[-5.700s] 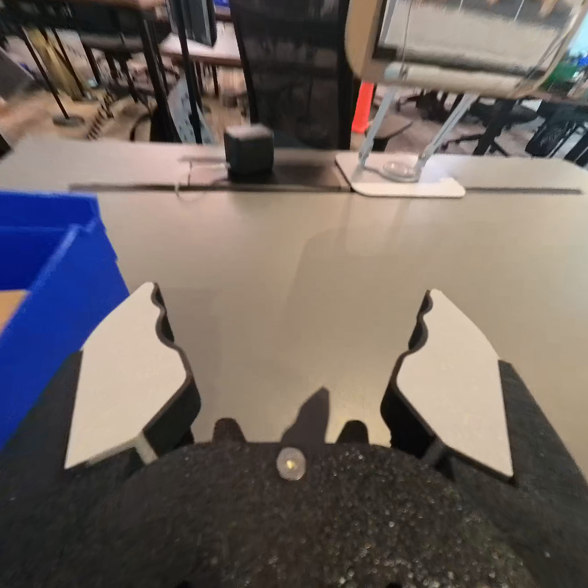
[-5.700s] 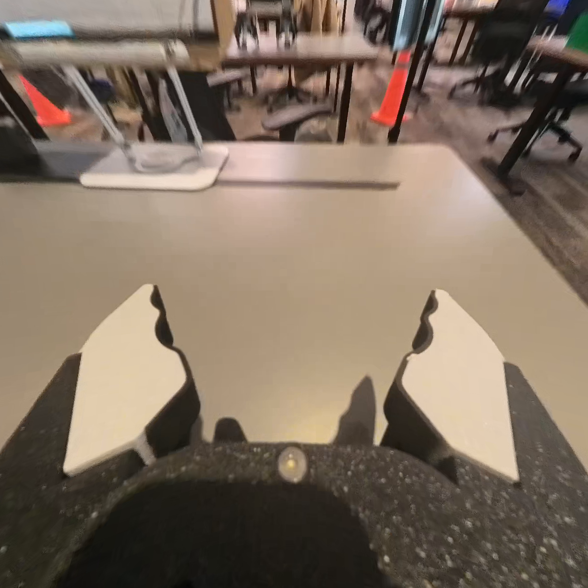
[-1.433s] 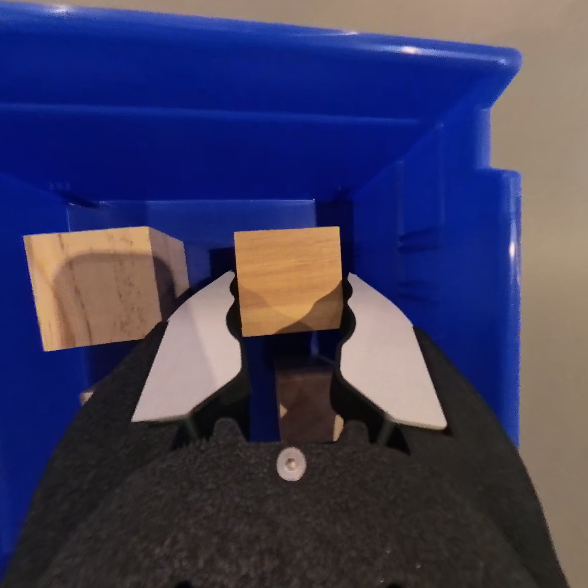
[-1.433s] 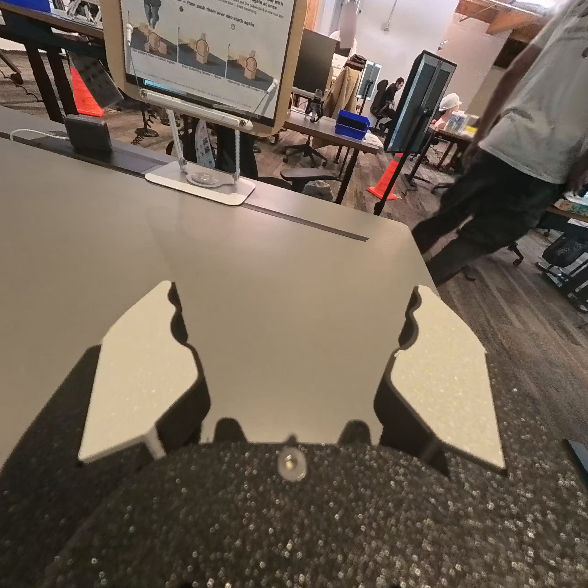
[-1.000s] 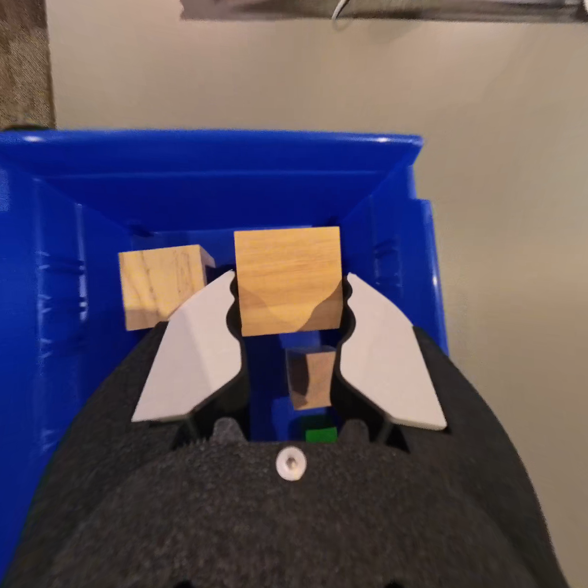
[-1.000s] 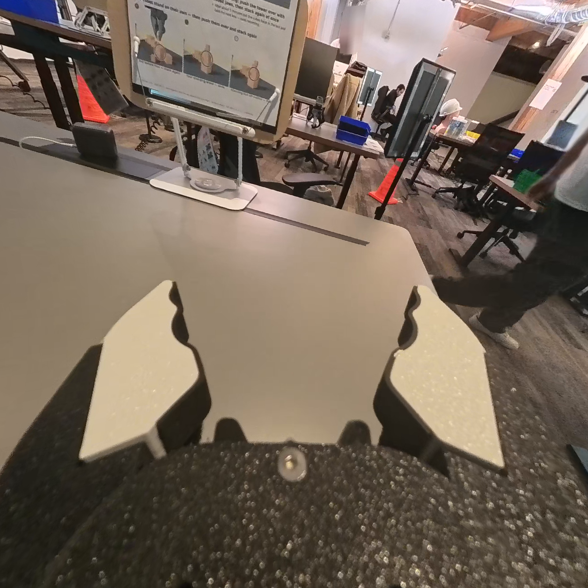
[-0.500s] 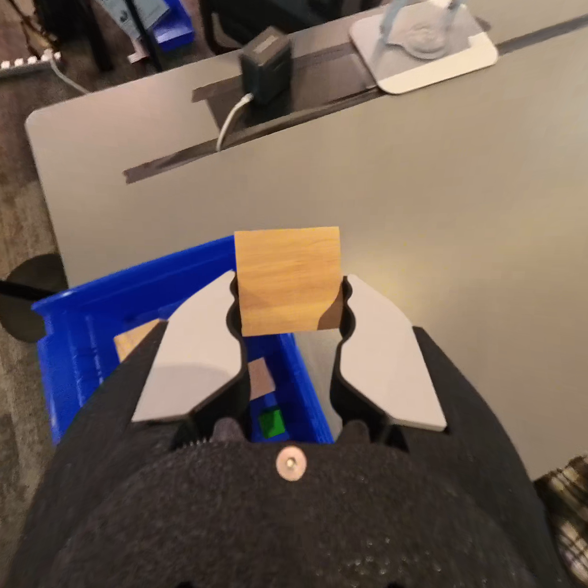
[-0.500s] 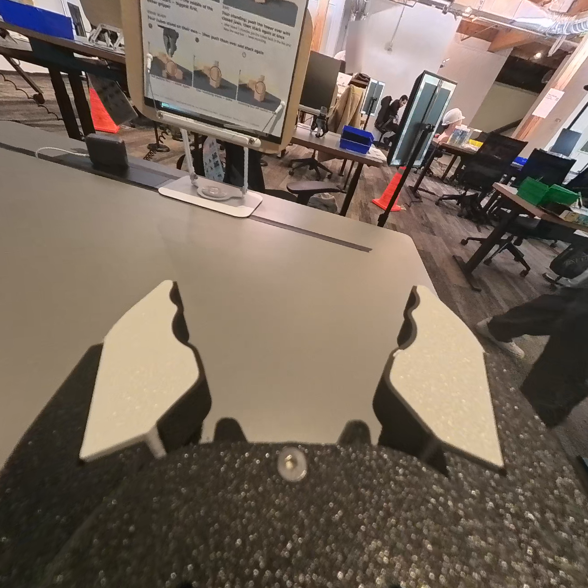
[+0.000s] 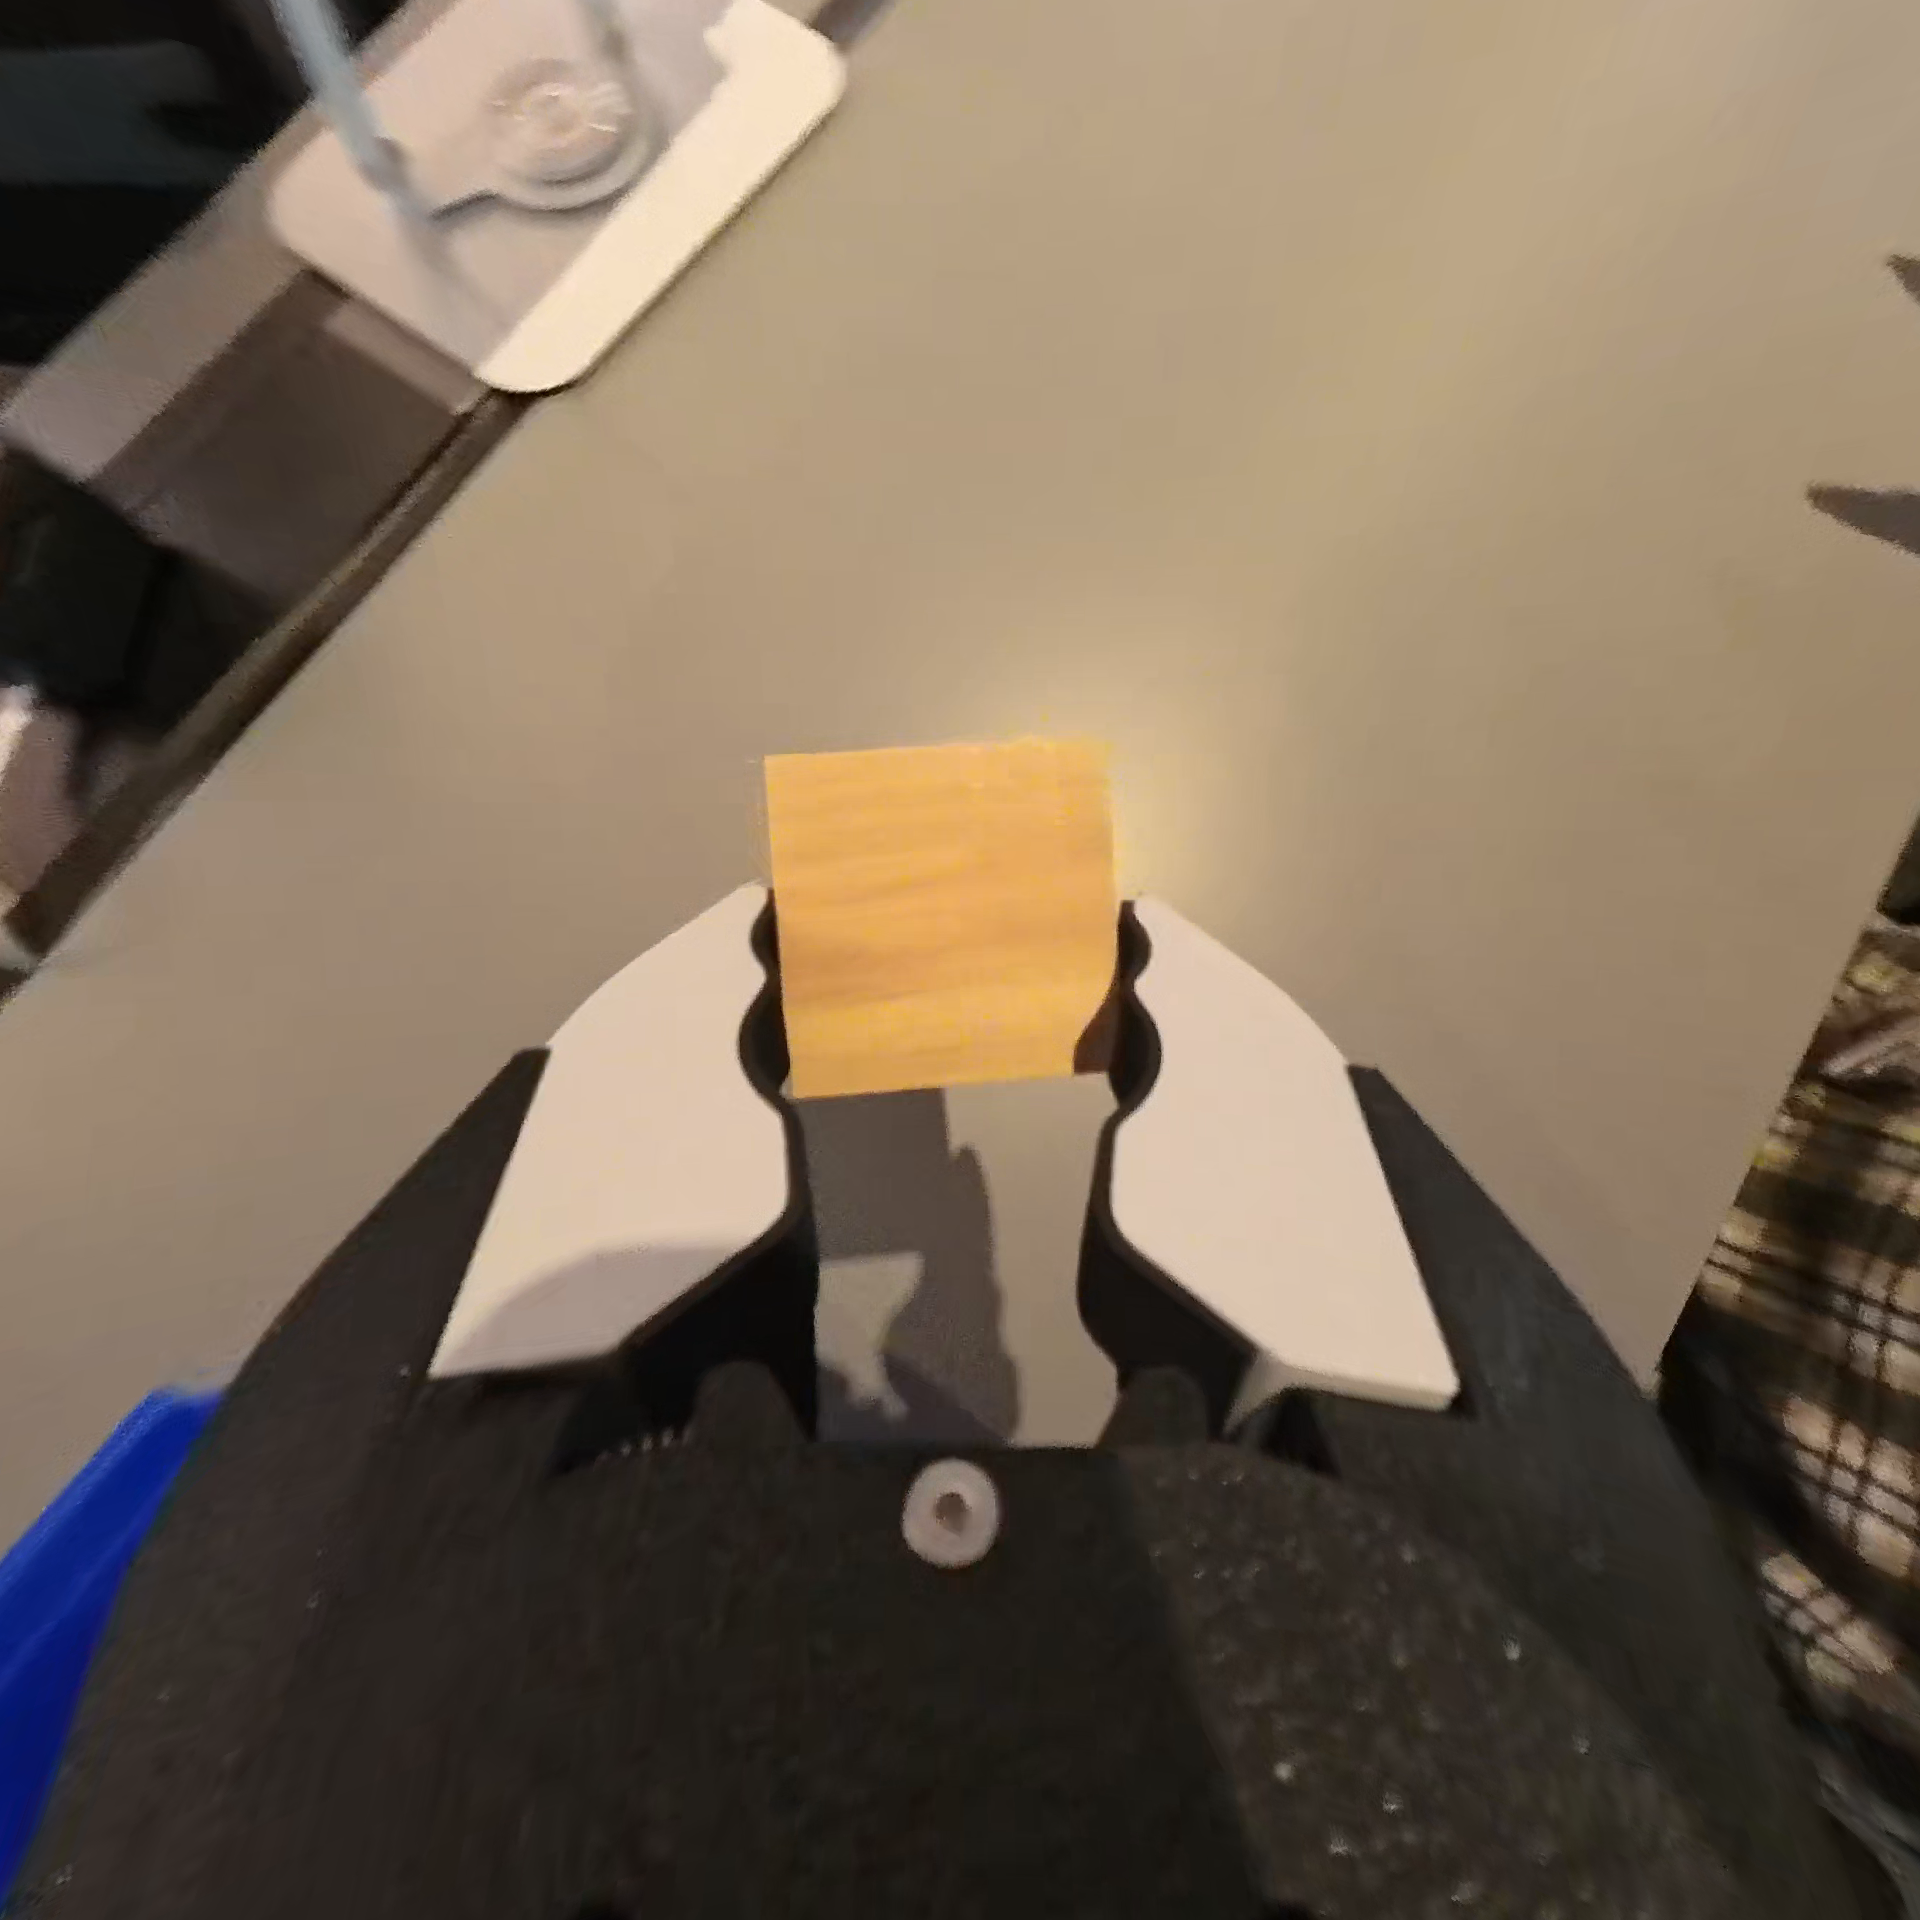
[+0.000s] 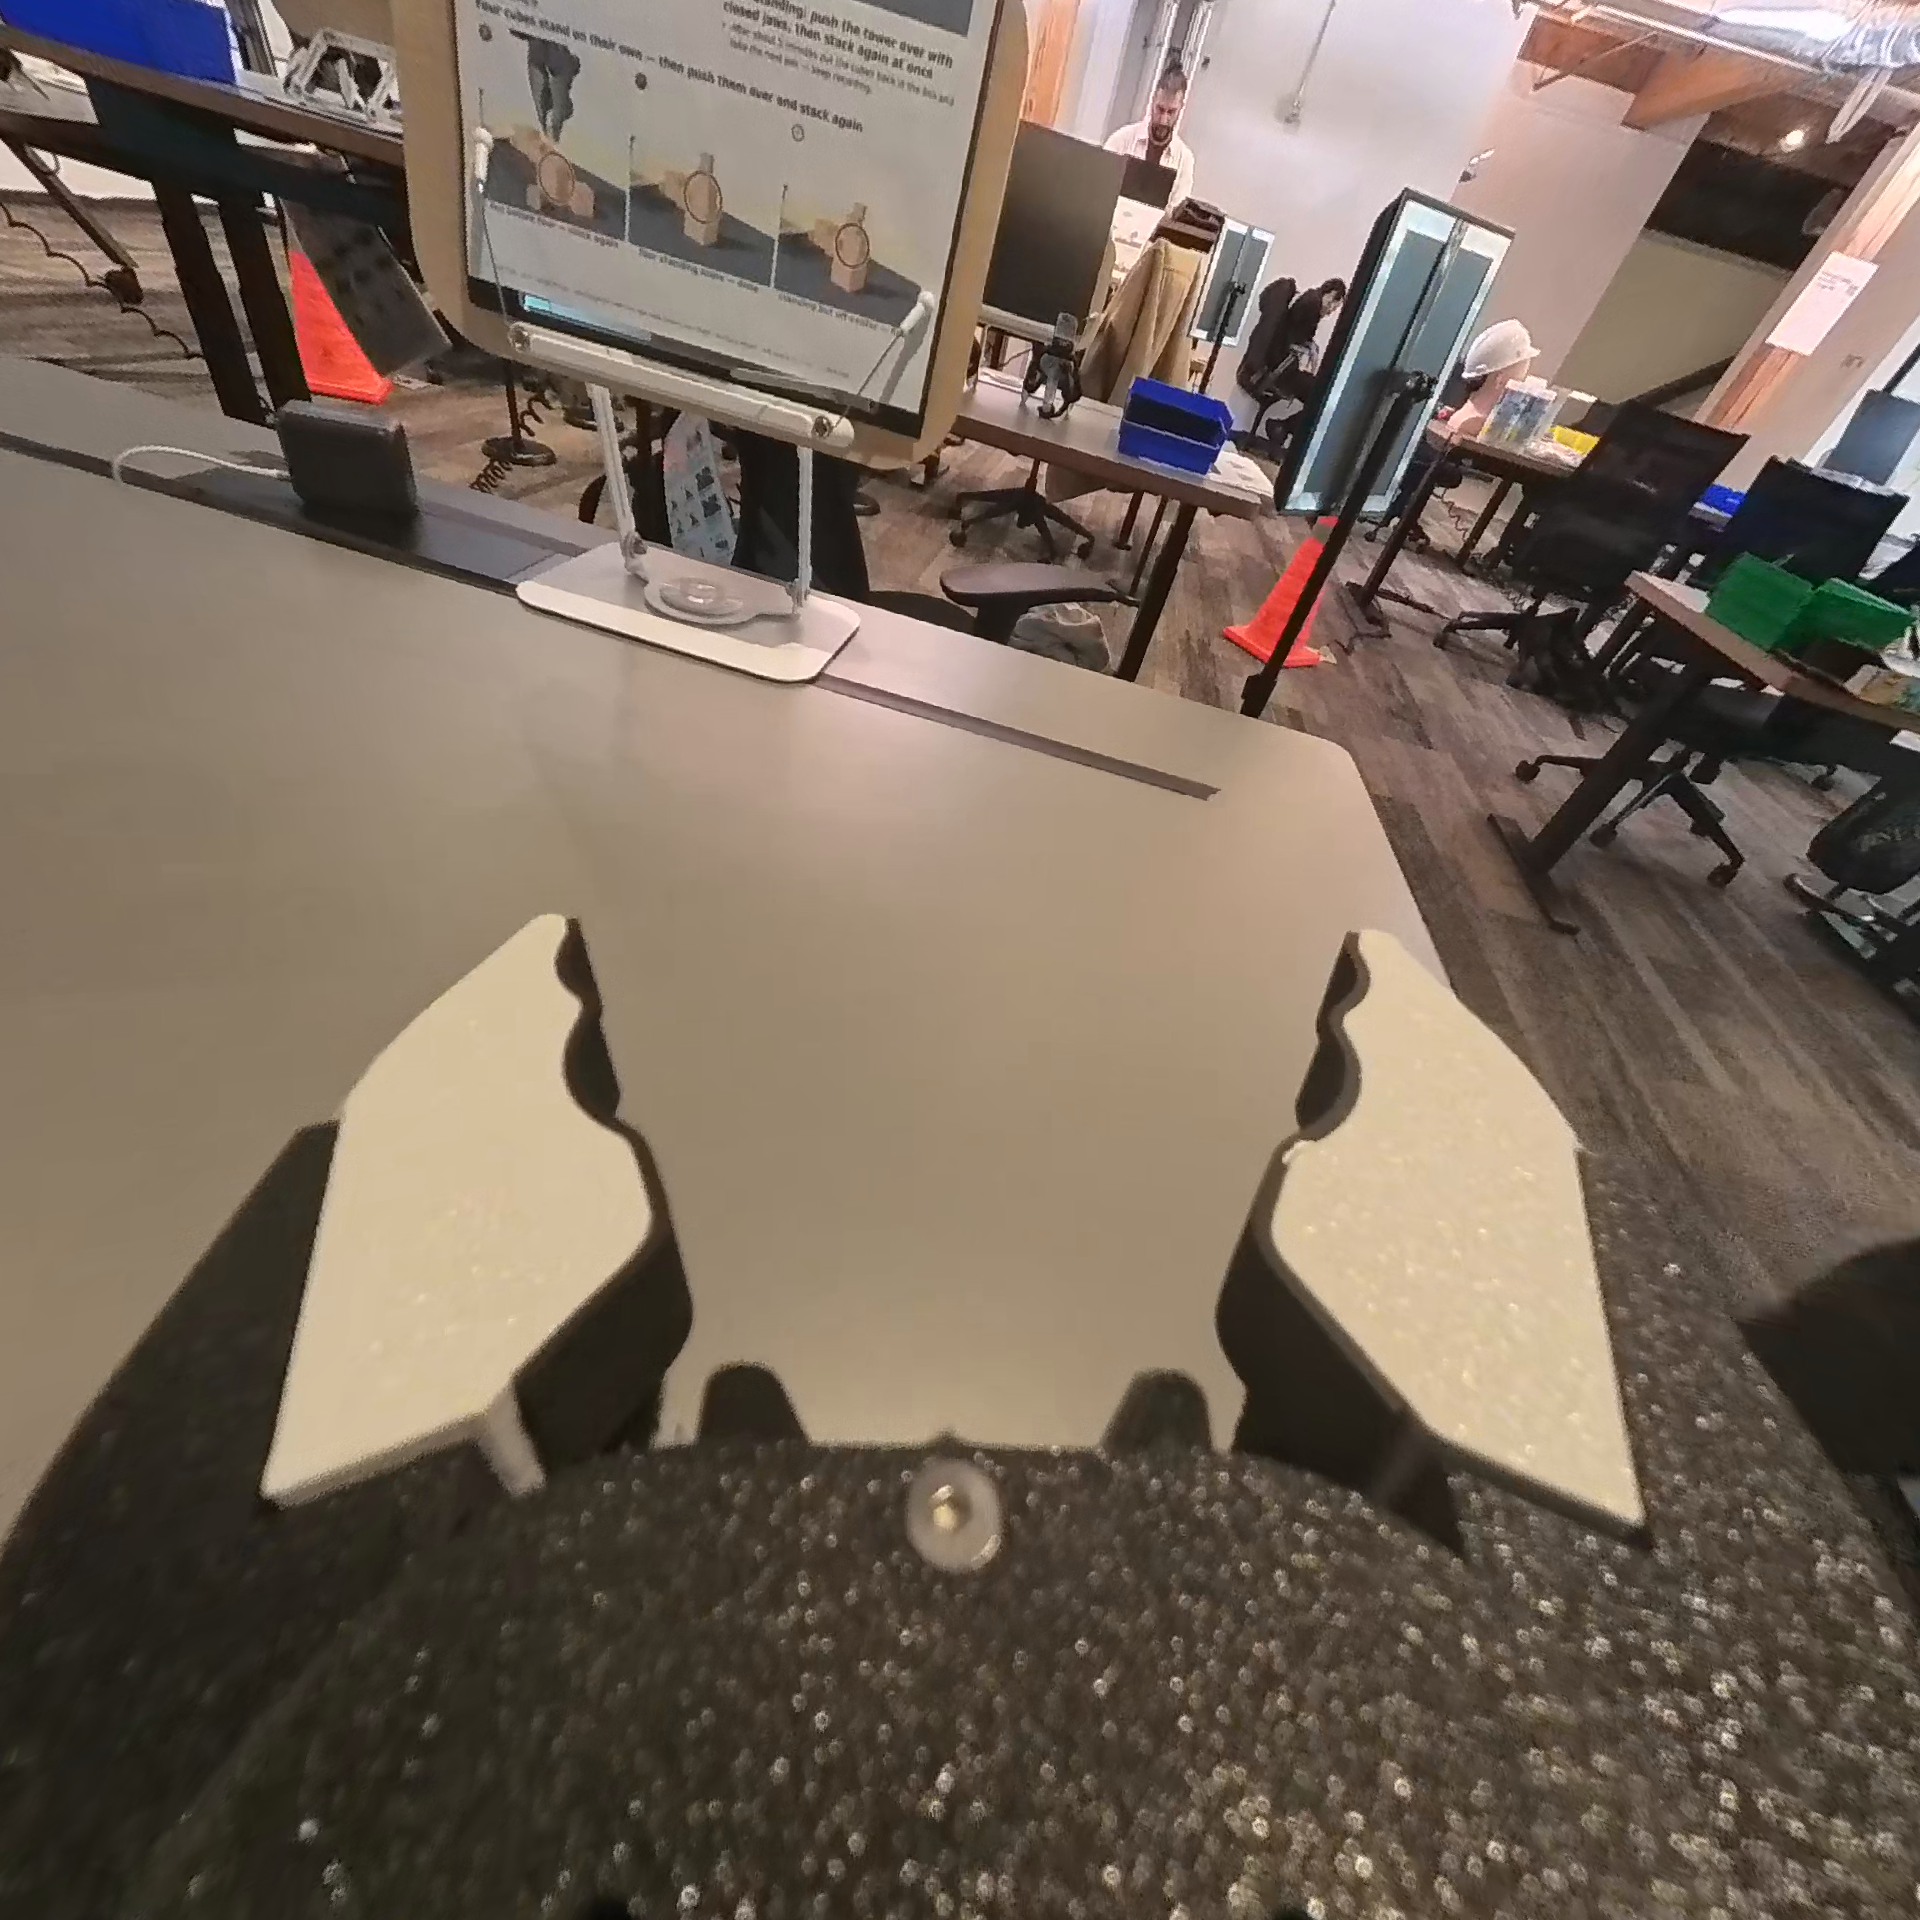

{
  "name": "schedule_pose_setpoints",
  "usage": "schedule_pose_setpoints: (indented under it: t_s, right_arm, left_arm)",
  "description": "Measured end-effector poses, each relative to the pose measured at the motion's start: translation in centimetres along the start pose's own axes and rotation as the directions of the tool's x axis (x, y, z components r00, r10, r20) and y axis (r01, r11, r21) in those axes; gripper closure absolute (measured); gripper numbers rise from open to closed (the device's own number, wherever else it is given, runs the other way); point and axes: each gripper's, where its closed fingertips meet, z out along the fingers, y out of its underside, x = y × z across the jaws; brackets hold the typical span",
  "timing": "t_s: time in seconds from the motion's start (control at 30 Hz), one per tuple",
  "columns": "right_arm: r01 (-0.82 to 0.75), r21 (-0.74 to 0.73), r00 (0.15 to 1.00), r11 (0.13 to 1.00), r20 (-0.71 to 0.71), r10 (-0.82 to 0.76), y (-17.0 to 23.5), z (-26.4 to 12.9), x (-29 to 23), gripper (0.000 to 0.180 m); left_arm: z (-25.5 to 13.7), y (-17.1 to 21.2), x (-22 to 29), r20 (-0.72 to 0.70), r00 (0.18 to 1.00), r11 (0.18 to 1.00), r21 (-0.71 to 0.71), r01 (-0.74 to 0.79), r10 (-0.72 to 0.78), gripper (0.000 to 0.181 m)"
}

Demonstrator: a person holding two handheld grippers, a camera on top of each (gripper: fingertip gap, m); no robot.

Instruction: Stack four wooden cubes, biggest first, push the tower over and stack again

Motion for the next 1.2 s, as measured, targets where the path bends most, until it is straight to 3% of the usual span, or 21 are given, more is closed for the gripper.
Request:
schedule_pose_setpoints:
  t_s: [0.23, 0.6, 0.8, 1.0, 1.2]
  right_arm:
    - [0.003, -0.017, 1.000, 1.000, 0.021, -0.002, 0.4, 0.5, -0.5, 0.052]
    - [0.014, -0.052, 0.999, 0.999, 0.040, -0.012, 1.3, 1.2, -0.9, 0.052]
    - [0.018, -0.069, 0.999, 0.997, 0.048, -0.014, 1.9, 1.5, -1.0, 0.052]
    - [0.018, -0.081, 0.998, 0.997, 0.057, -0.013, 2.3, 1.8, -1.2, 0.051]
    - [0.017, -0.080, 0.997, 0.997, 0.071, -0.011, 2.1, 2.0, -1.7, 0.051]
  left_arm:
    - [6.0, -0.5, 5.0, -0.217, 0.951, 0.970, -0.045, -0.237, 0.222, 0.121]
    - [13.1, 1.2, 7.5, -0.491, 0.813, 0.917, -0.068, -0.393, 0.312, 0.120]
    - [16.1, 2.8, 7.7, -0.519, 0.780, 0.869, -0.131, -0.477, 0.349, 0.121]
    - [16.7, 2.4, 7.7, -0.498, 0.776, 0.867, -0.087, -0.490, 0.388, 0.120]
    - [16.1, 0.6, 6.5, -0.361, 0.846, 0.902, -0.028, -0.432, 0.394, 0.087]
